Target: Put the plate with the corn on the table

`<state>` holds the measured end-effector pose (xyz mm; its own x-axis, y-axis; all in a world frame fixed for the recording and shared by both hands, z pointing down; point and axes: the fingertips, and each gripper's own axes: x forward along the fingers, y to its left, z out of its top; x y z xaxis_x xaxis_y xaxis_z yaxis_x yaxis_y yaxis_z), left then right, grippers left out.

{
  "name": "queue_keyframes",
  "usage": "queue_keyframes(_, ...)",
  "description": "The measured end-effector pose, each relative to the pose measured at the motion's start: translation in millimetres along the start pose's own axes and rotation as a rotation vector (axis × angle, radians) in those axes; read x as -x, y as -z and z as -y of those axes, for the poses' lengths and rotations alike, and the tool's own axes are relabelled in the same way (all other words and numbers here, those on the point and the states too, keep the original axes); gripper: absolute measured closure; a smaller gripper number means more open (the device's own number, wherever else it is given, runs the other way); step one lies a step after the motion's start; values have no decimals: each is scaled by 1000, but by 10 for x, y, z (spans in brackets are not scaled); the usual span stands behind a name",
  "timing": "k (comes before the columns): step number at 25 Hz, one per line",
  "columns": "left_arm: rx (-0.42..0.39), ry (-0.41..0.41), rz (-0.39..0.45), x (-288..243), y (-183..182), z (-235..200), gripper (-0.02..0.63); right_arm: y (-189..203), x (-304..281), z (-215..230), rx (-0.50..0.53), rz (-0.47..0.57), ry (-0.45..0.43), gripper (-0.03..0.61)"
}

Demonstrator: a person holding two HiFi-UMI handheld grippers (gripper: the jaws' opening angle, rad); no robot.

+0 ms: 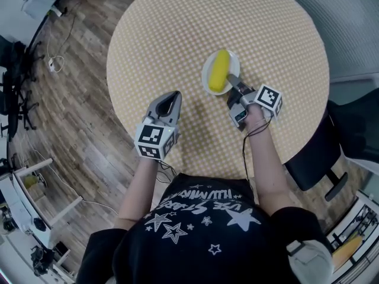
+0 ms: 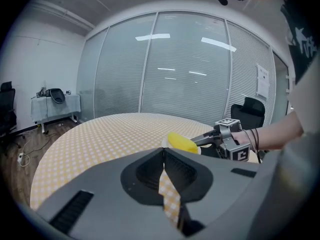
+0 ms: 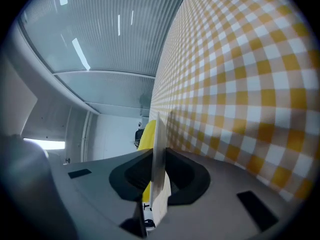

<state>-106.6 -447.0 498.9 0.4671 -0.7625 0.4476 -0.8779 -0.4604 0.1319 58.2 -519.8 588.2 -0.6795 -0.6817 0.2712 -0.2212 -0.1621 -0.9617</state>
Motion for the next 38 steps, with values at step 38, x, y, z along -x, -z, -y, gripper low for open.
queue_keyframes(38,1,25,37,125,23,-182,606,50,88,105,373,38,326,459)
